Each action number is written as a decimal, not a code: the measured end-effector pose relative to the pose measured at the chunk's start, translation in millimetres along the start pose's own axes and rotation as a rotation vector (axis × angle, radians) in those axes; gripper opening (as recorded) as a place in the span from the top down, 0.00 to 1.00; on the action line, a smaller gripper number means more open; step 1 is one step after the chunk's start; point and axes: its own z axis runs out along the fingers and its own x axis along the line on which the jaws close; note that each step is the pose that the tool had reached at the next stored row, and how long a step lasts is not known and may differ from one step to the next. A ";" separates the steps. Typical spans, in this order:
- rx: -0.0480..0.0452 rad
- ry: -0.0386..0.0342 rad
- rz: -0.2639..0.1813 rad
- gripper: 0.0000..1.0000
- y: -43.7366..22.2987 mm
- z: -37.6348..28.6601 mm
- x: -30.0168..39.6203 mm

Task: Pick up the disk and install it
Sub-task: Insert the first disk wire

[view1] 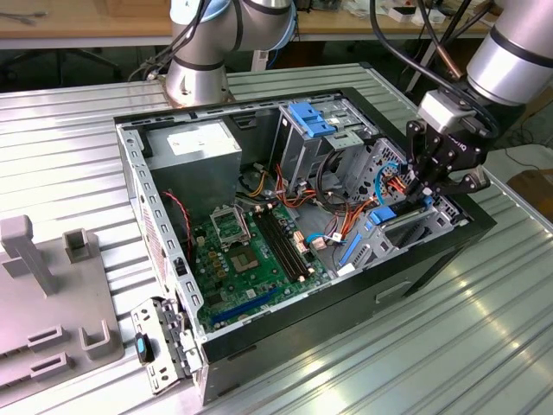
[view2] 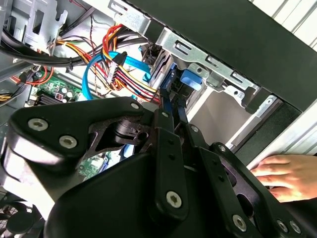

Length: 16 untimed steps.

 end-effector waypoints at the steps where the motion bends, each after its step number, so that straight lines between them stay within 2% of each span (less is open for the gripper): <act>1: 0.0000 0.0000 0.000 0.83 0.0 0.4 0.0; 5: 0.0000 0.0001 0.000 0.83 0.0 2.2 0.0; 8: 0.0001 0.0006 0.000 0.83 0.1 6.1 0.1; 13: 0.0000 -0.0008 0.000 0.82 0.1 6.9 0.1; 14: 0.0000 -0.0004 0.000 0.75 0.1 5.7 0.1; 16: 0.0000 -0.0001 0.000 0.75 -0.1 -4.9 -0.1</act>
